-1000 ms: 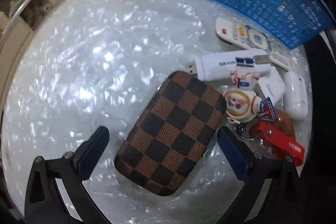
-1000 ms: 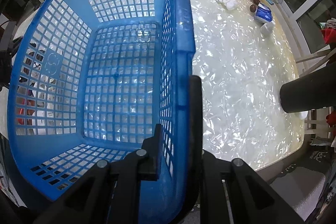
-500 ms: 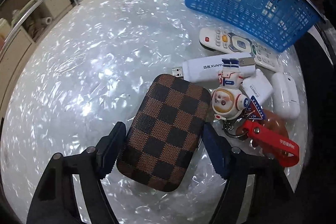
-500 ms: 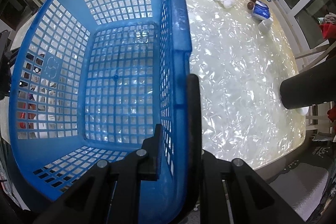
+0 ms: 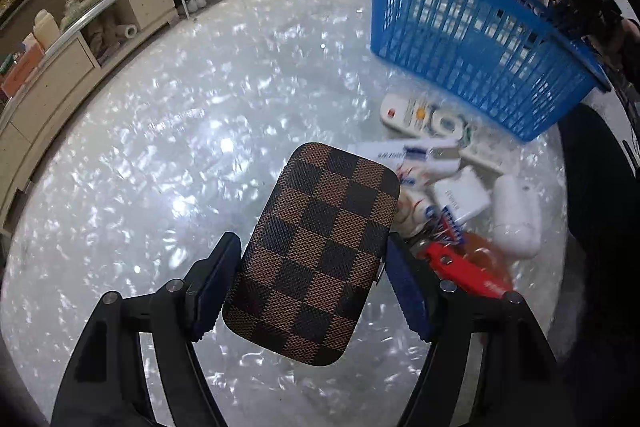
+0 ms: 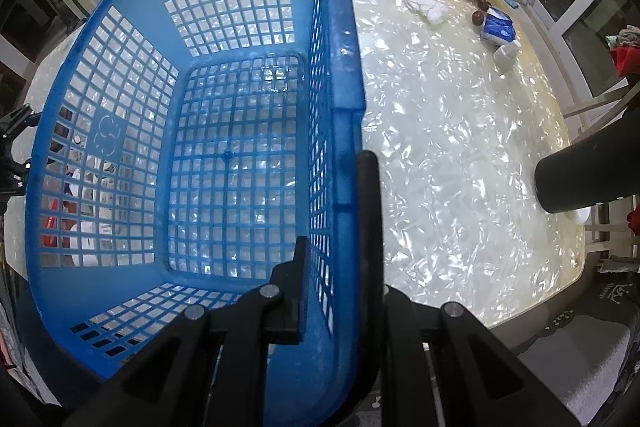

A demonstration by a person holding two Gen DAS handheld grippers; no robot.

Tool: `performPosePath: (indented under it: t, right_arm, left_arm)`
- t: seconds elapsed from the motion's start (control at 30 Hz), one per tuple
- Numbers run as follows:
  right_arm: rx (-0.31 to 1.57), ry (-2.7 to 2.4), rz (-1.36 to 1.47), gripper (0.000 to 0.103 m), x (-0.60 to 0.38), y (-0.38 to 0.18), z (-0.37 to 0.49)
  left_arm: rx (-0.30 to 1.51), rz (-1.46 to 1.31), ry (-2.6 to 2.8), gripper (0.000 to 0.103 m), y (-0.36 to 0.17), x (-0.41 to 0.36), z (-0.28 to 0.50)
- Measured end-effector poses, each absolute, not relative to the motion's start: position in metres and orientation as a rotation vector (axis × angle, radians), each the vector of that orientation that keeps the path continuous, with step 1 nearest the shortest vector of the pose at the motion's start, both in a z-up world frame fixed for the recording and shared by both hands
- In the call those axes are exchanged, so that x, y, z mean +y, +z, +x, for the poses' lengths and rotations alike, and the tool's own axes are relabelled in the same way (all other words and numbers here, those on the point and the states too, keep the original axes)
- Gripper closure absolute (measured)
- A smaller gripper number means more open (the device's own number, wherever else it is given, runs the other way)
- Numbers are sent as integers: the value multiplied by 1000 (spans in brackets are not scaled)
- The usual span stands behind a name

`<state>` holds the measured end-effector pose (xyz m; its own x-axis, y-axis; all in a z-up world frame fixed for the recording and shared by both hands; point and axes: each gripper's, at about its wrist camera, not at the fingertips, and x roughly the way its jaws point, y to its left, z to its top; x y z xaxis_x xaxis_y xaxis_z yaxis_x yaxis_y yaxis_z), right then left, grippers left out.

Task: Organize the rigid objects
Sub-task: 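Close the left tool on the brown checkered pouch and lift it, then carry the pouch over the basket and open the left tool to drop it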

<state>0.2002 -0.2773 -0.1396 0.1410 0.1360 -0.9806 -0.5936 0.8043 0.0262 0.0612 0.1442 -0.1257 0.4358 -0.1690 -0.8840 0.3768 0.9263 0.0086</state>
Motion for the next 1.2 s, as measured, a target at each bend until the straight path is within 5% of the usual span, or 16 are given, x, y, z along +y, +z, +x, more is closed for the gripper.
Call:
performPosePath:
  t: [0.63,1.2]
  right_arm:
    - [1305,589,-386,92,-287,-133,201]
    - [1278,608,-323,94,-291,-131,202]
  left_arm:
    - [840,234,-375,27,11,42,85]
    - [827,333,-538,27,-6,-76,151]
